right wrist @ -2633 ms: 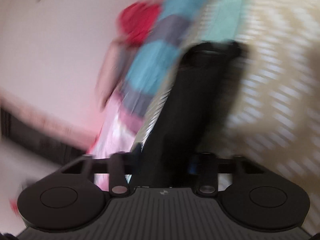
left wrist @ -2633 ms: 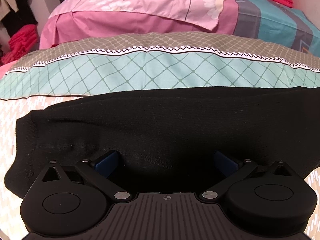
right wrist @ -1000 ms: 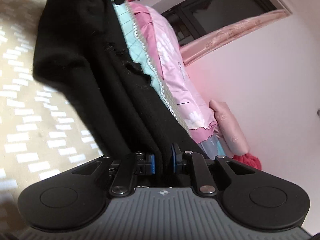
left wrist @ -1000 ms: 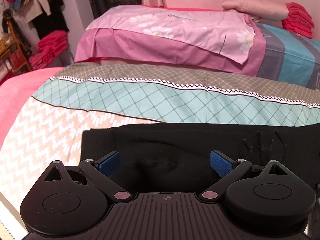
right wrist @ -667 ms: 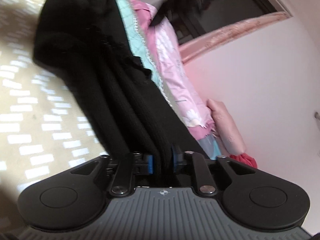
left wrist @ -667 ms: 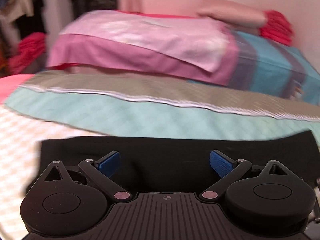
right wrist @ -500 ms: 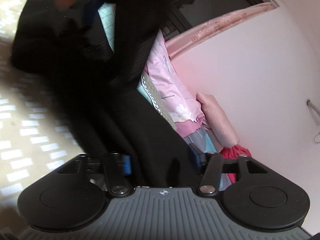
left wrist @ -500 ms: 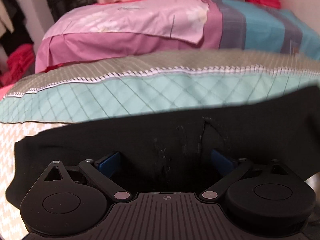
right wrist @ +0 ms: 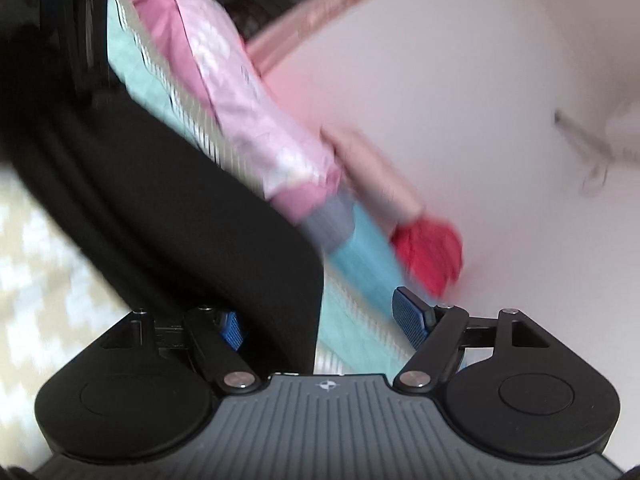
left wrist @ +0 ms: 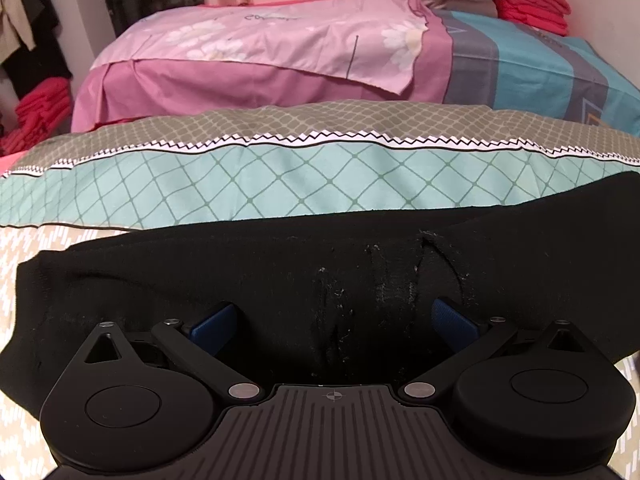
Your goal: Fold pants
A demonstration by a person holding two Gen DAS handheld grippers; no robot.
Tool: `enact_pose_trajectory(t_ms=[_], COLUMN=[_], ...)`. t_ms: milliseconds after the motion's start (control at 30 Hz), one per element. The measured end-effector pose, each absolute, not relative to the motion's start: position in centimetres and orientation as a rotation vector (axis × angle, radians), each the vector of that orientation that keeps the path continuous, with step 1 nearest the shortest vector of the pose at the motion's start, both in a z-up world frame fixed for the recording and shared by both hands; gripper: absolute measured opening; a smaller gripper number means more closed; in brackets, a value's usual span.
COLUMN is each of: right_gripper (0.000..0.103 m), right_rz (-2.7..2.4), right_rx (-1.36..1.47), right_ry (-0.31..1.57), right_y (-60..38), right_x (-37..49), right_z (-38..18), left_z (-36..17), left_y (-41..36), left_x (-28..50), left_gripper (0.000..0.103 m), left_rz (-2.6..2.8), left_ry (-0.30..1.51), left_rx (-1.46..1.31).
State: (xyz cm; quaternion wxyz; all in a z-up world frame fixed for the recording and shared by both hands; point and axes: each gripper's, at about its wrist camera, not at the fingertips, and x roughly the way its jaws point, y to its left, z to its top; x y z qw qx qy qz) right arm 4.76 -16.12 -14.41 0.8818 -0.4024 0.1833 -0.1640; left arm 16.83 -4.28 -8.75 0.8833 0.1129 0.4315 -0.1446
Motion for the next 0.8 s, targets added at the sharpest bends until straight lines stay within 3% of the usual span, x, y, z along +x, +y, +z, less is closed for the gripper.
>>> enact_pose_trajectory(t_ms=[167,267,367,433,500,567,667,800], right_gripper=[0.080,0.086,0.070,0.070,0.084,0.084,0.083,0.092], right_rz=[-0.325,-0.387,-0.326,-0.268,-0.361,-0.338,-0.215,-0.030], right_rx=[-0.914,-0.577,-0.779,-0.833,-0.627,-0.469,-0.676,-0.713], right_ry=[0.388,0.504,0.465,0.457,0.529,0.568,0.559,0.536], right_y=[-18.5,-23.5,-20.1,-19.6,-22.9,-24.7,-22.5,-22.5], right_x=[7.1,7.7,6.6,6.0,6.8,6.9,5.6,2.4], right_z=[-14.8,-12.3,-13.8,-14.9,-13.9,-12.4,-12.3,-10.4], left_z=[-8.7,-8.7,-8.9,-9.0,-8.9,-8.8,-8.9,-8.8], left_y=[-4.4,-4.5,-4.6,-4.5,-4.5,-4.5,-4.5,-4.6], left_x=[16.7,16.6,16.4,16.5,16.6,16.7,16.8,17.0], left_gripper=[0.103,0.103,0.103,0.103,0.103,0.103,0.103,0.103], left_rz=[-0.304,-0.319,-0.312,-0.312,-0.318,-0.322,-0.323,-0.317], left_ry=[0.891,0.894,0.882,0.886,0.890,0.893,0.900,0.915], left_rx=[0.257,0.259,0.263,0.255,0.258,0.263,0.257,0.253])
